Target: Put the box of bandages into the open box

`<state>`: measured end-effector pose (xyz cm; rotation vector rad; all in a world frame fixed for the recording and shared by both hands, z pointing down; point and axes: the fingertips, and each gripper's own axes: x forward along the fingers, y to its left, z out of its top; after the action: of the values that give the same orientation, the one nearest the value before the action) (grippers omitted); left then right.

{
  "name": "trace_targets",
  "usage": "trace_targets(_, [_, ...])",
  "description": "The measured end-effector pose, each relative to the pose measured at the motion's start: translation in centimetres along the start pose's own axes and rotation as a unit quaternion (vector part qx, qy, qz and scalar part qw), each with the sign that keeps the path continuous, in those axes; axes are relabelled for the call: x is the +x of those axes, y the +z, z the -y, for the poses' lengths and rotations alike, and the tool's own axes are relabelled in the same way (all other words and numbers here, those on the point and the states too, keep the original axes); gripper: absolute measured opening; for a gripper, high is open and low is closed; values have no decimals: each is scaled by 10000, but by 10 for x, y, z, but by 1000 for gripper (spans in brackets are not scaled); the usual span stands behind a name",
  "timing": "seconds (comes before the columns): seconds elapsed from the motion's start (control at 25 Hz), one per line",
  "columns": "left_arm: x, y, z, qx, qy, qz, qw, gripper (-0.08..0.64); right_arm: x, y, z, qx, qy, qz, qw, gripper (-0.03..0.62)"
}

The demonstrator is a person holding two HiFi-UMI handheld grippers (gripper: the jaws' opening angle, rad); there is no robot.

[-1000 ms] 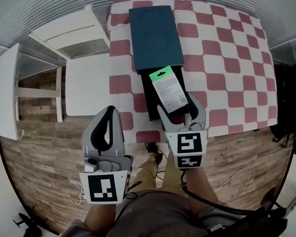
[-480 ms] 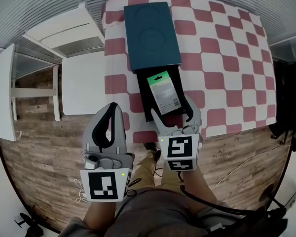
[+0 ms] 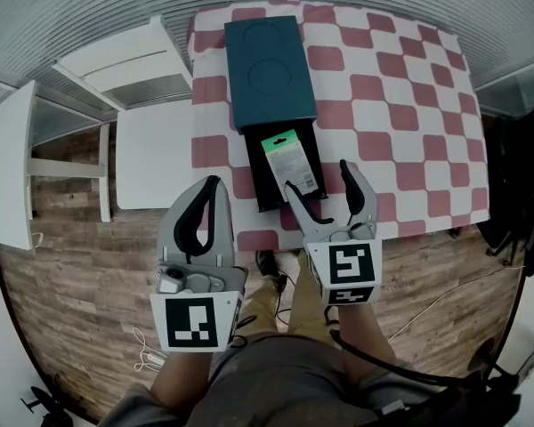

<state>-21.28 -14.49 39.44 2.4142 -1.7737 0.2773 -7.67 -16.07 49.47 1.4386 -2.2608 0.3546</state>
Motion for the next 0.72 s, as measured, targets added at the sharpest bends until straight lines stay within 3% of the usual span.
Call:
trace_targets(0.08, [-4,21,2,149,34,210,9997,0,-13,26,0,-52,55,341,9994,362])
trace_targets(0.28, [-19,70,4,583,228,688,9957,0,-55,107,-11,-169,360,1369,9898,153])
trace_targets(0.52, [-48,124,8,802,441,1360,9865,0,-101,167,-33,-405,466,2203,9735,36])
trace_targets(0.72, [-69,153,13,914,506,1777,9785,0,-132,196,-35,-575,360,2568,9641,28])
